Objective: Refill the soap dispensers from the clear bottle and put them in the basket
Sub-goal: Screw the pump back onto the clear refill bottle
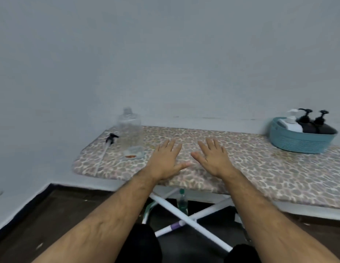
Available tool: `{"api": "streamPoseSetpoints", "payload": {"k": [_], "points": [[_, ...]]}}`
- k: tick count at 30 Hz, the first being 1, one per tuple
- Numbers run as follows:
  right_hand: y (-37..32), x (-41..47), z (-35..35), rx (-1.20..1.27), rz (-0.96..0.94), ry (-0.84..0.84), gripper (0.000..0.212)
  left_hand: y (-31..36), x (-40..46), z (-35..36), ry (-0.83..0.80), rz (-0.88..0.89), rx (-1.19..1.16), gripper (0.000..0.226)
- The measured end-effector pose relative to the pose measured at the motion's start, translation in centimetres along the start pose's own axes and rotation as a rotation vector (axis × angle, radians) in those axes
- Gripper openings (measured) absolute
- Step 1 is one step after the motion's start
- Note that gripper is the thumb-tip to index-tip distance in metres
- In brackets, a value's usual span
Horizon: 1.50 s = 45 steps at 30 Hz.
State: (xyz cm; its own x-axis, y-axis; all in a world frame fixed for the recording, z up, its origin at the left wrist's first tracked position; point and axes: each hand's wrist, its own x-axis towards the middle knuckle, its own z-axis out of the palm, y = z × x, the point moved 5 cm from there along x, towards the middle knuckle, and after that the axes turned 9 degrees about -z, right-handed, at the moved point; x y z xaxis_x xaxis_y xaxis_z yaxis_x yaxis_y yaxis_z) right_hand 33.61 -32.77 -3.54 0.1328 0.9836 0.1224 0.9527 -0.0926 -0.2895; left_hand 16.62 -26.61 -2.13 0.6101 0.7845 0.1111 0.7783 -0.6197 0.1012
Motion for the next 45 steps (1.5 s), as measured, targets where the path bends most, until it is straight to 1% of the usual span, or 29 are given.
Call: {"api": "streamPoseSetpoints", "payload": {"k": [4, 7, 9, 11, 13, 15, 18, 21, 23, 26, 29, 31, 34, 38, 42, 44, 45], "points": [[-5.6, 1.0, 1.6, 0.028, -0.08, -0.009, 0.085, -4.9, -4.0, -0.8, 0.075, -0.071, -0.035, 0.085], [-9.4, 1.9, 2.4, 0.05, -0.139, 0.001, 0.084, -8.3, -6.3, -1.5, 0.119, -0.12, -0.069, 0.091], [-11.5, 2.5, 2.7, 0.096, -0.171, 0.018, 0.089, -10.3, -7.5, -2.3, 0.171, -0.142, -0.098, 0.096], [-13.2, 3.3, 3.1, 0.174, -0.186, 0.025, 0.092, -12.3, -8.4, -3.1, 0.237, -0.174, -0.128, 0.085], [-14.5, 4.0, 3.4, 0.276, -0.195, 0.032, 0.087, -14.1, -8.8, -3.7, 0.294, -0.213, -0.15, 0.077], [-15.6, 4.7, 3.7, 0.399, -0.2, 0.049, 0.086, -16.0, -8.8, -4.0, 0.316, -0.262, -0.174, 0.073], [-16.6, 6.2, 4.0, 0.573, -0.195, 0.084, 0.09, -18.8, -8.0, -3.9, 0.309, -0.346, -0.214, 0.069], [-16.5, 8.4, 4.5, 0.752, -0.131, 0.085, 0.103, -21.8, -6.4, -3.6, 0.297, -0.453, -0.277, 0.067], [-16.2, 9.7, 4.8, 0.862, -0.099, 0.095, 0.106, -23.2, -5.3, -3.7, 0.31, -0.509, -0.322, 0.063], [-16.0, 11.6, 5.1, 0.955, -0.107, 0.09, 0.11, -24.7, -3.0, -3.8, 0.337, -0.584, -0.454, 0.056], [-16.1, 13.2, 5.4, 1.009, -0.128, 0.078, 0.127, -26.0, -0.4, -3.2, 0.324, -0.667, -0.535, 0.057], [-16.0, 14.2, 5.8, 1.04, -0.145, 0.068, 0.131, -27.1, 1.6, -2.5, 0.293, -0.726, -0.562, 0.058], [-15.9, 15.2, 6.3, 1.102, -0.185, 0.057, 0.125, -28.6, 4.0, -1.5, 0.233, -0.807, -0.495, 0.056], [-16.1, 16.0, 6.6, 1.151, -0.243, 0.028, 0.103, -29.7, 6.1, -0.7, 0.204, -0.876, -0.352, 0.053], [-16.4, 16.6, 6.9, 1.154, -0.295, -0.033, 0.106, -29.6, 7.3, -0.4, 0.197, -0.919, -0.286, 0.049], [-16.6, 16.7, 6.9, 1.13, -0.311, -0.057, 0.107, -29.7, 7.6, -0.2, 0.205, -0.923, -0.287, 0.045], [-16.6, 16.6, 6.9, 1.122, -0.305, -0.064, 0.104, -29.8, 7.6, -0.1, 0.204, -0.926, -0.304, 0.044]]}}
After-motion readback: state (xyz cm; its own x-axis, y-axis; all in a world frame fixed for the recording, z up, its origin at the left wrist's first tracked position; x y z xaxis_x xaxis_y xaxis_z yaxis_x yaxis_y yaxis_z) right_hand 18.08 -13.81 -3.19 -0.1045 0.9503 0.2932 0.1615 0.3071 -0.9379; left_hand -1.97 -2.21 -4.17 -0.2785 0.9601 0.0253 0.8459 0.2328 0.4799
